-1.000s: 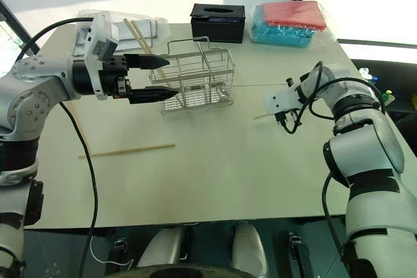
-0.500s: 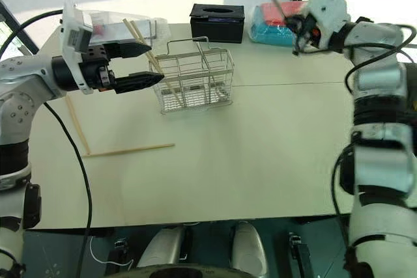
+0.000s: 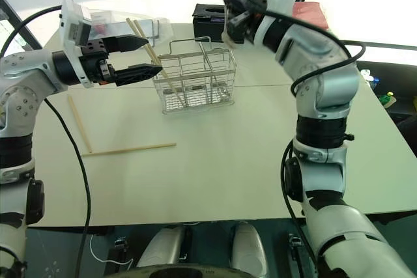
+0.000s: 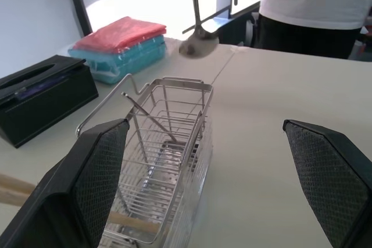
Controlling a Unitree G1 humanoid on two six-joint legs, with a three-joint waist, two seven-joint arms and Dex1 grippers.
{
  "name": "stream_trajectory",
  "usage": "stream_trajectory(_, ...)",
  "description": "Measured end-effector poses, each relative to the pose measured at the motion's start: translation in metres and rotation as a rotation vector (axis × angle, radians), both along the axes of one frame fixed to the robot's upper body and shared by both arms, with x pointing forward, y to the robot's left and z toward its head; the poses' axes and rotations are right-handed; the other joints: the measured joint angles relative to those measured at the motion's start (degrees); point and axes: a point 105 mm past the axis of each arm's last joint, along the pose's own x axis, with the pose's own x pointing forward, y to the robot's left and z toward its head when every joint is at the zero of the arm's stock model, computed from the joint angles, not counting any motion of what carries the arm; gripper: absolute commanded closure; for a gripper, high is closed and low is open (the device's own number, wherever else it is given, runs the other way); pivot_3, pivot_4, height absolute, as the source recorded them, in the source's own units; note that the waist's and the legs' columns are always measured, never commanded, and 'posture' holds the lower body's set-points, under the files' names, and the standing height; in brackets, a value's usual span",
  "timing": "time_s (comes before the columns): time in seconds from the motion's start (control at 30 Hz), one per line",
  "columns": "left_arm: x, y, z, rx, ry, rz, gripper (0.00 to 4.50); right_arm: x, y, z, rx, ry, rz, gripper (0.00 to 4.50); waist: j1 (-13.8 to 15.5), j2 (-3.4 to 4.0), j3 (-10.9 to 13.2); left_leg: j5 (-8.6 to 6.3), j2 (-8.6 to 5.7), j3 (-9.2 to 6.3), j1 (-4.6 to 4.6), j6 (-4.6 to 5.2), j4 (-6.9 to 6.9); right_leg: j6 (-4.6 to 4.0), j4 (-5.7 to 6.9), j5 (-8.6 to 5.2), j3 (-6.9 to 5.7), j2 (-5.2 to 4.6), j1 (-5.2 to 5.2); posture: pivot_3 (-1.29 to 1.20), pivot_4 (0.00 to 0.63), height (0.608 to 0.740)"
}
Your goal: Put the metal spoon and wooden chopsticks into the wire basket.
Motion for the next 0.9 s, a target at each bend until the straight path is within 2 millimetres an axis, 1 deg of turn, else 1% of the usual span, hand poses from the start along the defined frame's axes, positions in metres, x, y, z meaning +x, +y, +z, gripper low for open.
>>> stream_trajectory(0.07,-0.001,0.0,0.0,0.003,0.001,-0.001,0.0,0.002,0.008,-0.021,0.003,0.058,0.01,4.47,-0.07,0.02,0.01,0.0,0.0,0.02,0.0,0.0,0.0,0.0,0.01,0.0,0.01,0.01,-0.02,0.0,0.15,0.667)
stream_trajectory(0.13,-0.003,-0.002,0.001,0.011,-0.003,-0.004,0.0,0.004,0.014,-0.034,0.001,0.09,0.014,4.47,-0.11,0.02,0.01,0.0,0.0,0.02,0.0,0.0,-0.01,0.0,0.01,0.0,0.01,0.03,-0.03,0.0,0.15,0.667)
stream_trajectory(0.2,-0.004,-0.002,0.002,0.019,-0.003,-0.003,0.0,0.005,0.017,-0.042,0.001,0.097,0.018,4.47,-0.12,0.01,0.01,0.0,0.01,0.02,0.0,0.0,-0.01,0.0,0.01,0.0,0.01,0.04,-0.03,0.0,0.15,0.667)
stream_trajectory(0.27,-0.005,-0.001,0.004,0.025,-0.013,0.001,0.0,0.009,0.02,-0.052,0.013,0.117,0.012,4.47,-0.13,0.01,0.01,0.0,0.0,0.03,0.0,0.0,0.0,0.0,0.0,0.0,0.01,0.05,-0.03,0.0,0.15,0.667)
stream_trajectory(0.4,-0.008,0.0,0.007,0.023,-0.016,0.003,0.0,0.02,0.017,-0.063,0.033,0.143,-0.032,4.47,-0.11,0.02,0.01,0.0,0.01,0.01,0.0,0.0,0.0,0.0,0.01,0.0,0.02,0.05,-0.04,0.0,0.15,0.667)
stream_trajectory(0.5,-0.008,0.0,0.007,0.021,-0.016,0.006,0.0,0.021,0.017,-0.064,0.037,0.142,-0.037,3.61,-0.07,0.02,0.01,0.0,0.01,0.02,0.0,0.0,0.0,0.0,0.01,0.0,0.02,0.05,-0.03,0.0,0.15,0.667)
stream_trajectory(0.53,-0.008,0.0,0.008,0.019,-0.017,0.009,0.0,0.023,0.017,-0.065,0.04,0.144,-0.041,3.22,-0.1,0.02,0.01,0.0,0.01,0.01,0.0,0.0,0.0,0.0,0.01,0.0,0.02,0.05,-0.03,0.0,0.15,0.667)
stream_trajectory(0.57,-0.008,0.0,0.008,0.018,-0.018,0.012,0.0,0.024,0.016,-0.067,0.039,0.149,-0.045,2.67,-0.1,0.02,0.01,0.0,0.01,0.01,0.0,0.0,0.0,0.0,0.01,0.0,0.01,0.05,-0.03,0.0,0.15,0.667)
stream_trajectory(0.63,-0.007,0.001,0.008,0.017,-0.019,0.018,0.0,0.026,0.016,-0.069,0.019,0.146,-0.058,2.0,-0.11,0.03,0.02,0.0,0.0,0.01,0.0,0.0,0.0,0.0,0.01,0.0,0.01,0.05,-0.04,0.0,0.15,0.667)
stream_trajectory(0.73,-0.007,0.002,0.007,0.017,-0.017,0.028,0.0,0.026,0.011,-0.067,0.001,0.133,-0.066,2.0,-0.08,0.02,0.02,0.0,0.01,0.01,0.0,0.0,0.0,0.0,0.0,0.0,0.01,0.05,-0.04,0.0,0.15,0.667)
stream_trajectory(0.8,-0.007,0.004,0.007,0.015,-0.019,0.04,0.0,0.024,0.004,-0.062,-0.017,0.117,-0.073,2.0,-0.03,0.03,0.02,0.0,0.02,0.01,0.0,0.0,0.0,0.0,0.0,0.0,0.02,0.06,-0.03,0.0,0.15,0.667)
stream_trajectory(0.9,-0.008,0.013,0.011,-0.003,-0.036,0.082,0.0,0.018,-0.017,-0.045,-0.039,0.067,-0.08,2.0,0.03,0.02,0.03,-0.01,0.03,0.01,-0.01,0.01,-0.01,0.0,-0.01,-0.01,0.01,0.05,-0.02,0.0,0.15,0.667)
